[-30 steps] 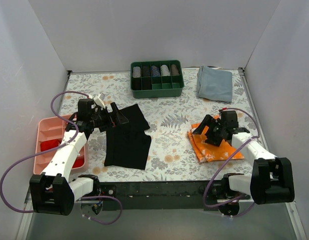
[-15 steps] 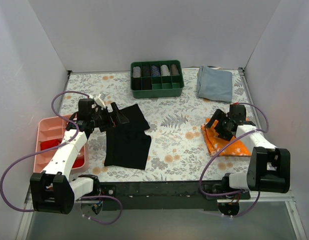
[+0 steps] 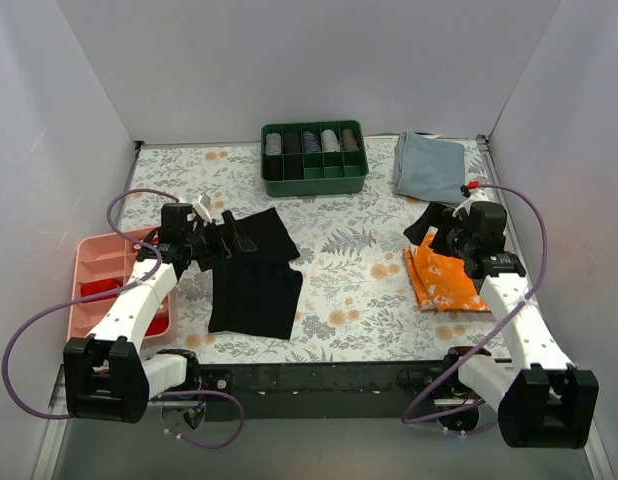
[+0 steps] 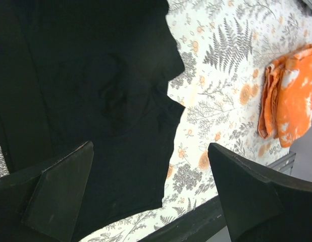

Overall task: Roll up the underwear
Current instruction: Move the storage box to the center of the board, then flatten out the underwear at the center of the board.

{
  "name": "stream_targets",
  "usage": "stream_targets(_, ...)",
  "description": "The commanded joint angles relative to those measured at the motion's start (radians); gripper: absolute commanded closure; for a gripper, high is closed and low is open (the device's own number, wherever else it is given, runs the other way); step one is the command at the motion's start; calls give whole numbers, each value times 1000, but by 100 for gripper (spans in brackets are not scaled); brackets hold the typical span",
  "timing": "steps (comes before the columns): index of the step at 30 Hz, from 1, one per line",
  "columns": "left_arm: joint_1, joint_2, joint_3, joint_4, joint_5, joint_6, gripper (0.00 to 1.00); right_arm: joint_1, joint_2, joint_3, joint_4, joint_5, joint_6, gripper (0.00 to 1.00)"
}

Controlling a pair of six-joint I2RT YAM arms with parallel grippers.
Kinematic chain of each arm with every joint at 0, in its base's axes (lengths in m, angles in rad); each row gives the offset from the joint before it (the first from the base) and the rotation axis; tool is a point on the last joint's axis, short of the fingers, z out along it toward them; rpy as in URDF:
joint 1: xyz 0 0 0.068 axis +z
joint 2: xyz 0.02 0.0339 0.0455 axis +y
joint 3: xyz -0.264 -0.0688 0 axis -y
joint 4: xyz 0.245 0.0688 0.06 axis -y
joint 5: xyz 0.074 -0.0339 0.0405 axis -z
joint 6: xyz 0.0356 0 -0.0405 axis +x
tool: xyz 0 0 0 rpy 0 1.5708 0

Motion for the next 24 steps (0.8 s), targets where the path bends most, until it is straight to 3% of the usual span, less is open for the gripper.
stream_targets(1,5,36,6,-8,-99,-44,2,86,-79,38,19,-99,-56,2)
stream_targets(6,3,123,-16,-31,-148,-93,2,178,-35,29,-5,-116,-41,1)
stream_targets(13,-6,234,0,96,-138,-115,2,272,33,4,47,-150,10,1)
stream_targets(17,-14,330,65,170,-91,-121,2,286,59,15,47,-164,5,1)
stream_targets(24,-70,536,250,182,-134,-118,2,292,73,-2,55,-174,25,1)
